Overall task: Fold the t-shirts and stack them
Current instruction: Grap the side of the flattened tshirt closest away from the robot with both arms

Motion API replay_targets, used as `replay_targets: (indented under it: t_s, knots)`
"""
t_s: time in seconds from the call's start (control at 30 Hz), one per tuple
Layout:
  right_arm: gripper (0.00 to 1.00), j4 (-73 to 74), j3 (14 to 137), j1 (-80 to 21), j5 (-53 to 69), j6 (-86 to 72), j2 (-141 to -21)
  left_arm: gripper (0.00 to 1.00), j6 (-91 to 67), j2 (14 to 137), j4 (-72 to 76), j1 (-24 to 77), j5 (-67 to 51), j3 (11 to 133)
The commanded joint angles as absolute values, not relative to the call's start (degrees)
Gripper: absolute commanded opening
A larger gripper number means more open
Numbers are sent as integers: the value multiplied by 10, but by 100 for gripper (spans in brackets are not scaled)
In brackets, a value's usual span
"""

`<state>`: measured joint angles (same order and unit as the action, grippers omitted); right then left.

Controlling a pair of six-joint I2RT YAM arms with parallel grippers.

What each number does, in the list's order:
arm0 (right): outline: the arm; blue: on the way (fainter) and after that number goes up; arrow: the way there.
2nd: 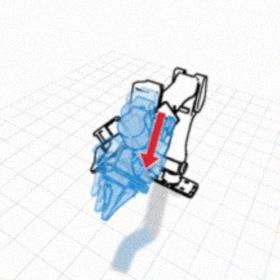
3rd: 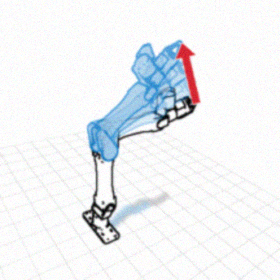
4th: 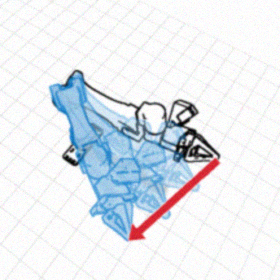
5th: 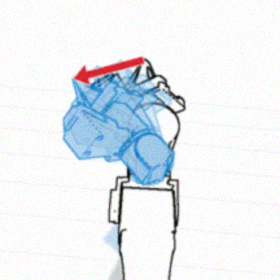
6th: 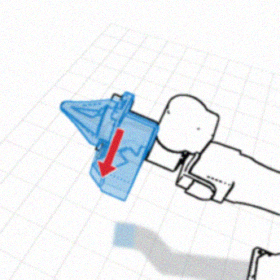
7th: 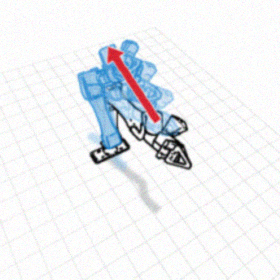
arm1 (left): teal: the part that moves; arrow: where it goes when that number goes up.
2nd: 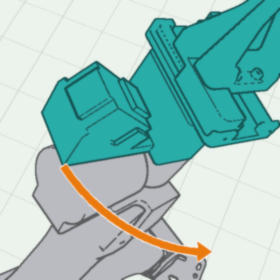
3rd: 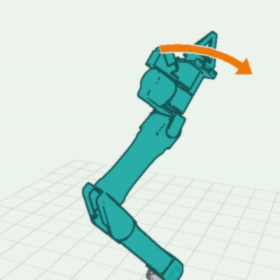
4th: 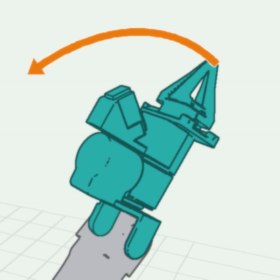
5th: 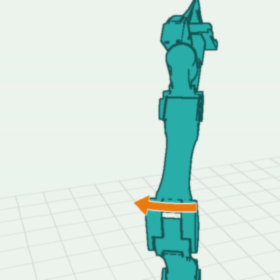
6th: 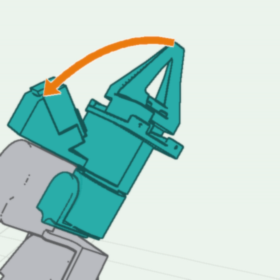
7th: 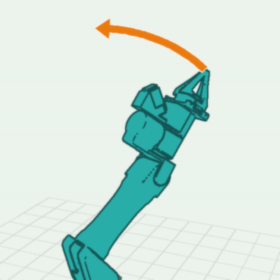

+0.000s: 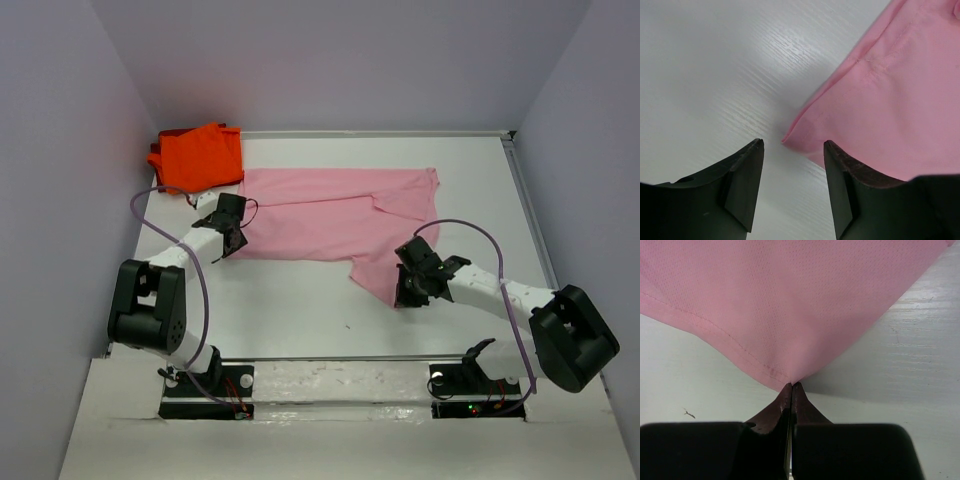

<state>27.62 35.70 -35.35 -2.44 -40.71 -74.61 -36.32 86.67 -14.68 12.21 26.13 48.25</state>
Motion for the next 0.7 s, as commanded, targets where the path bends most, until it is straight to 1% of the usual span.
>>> replay_targets:
  t_s: [0.0, 0.1, 0.23, 0.27, 0.33, 0.37, 0.43, 0.5, 0.53, 0.57, 0.67]
  knots:
    - [0, 255, 353, -359, -17, -399, -741, 59, -369, 868, -144, 115, 276, 486]
    - [0, 254, 353, -359, -16, -399, -741, 56, -362, 880, -137, 113, 260, 484]
    - [0, 255, 352, -359, -15, -401, -737, 46, -360, 897, -131, 112, 243, 483]
    - [0, 254, 352, -359, -15, -401, -736, 41, -360, 898, -129, 112, 238, 480]
    - [0, 255, 350, -359, -15, -403, -733, 37, -359, 901, -123, 112, 235, 478]
    - [0, 255, 350, -359, -14, -403, -731, 32, -357, 903, -121, 112, 233, 478]
    - [0, 255, 351, -359, -14, -403, -728, 27, -356, 909, -122, 111, 226, 480]
    - [0, 257, 352, -359, -13, -403, -725, 20, -354, 911, -120, 111, 223, 477]
    - [0, 258, 353, -359, -12, -403, -723, 13, -353, 911, -117, 110, 222, 475]
    - [0, 258, 354, -359, -12, -403, -722, 0, -352, 911, -116, 111, 215, 474]
    - [0, 265, 357, -359, -17, -403, -714, 0, -351, 912, -113, 111, 205, 470]
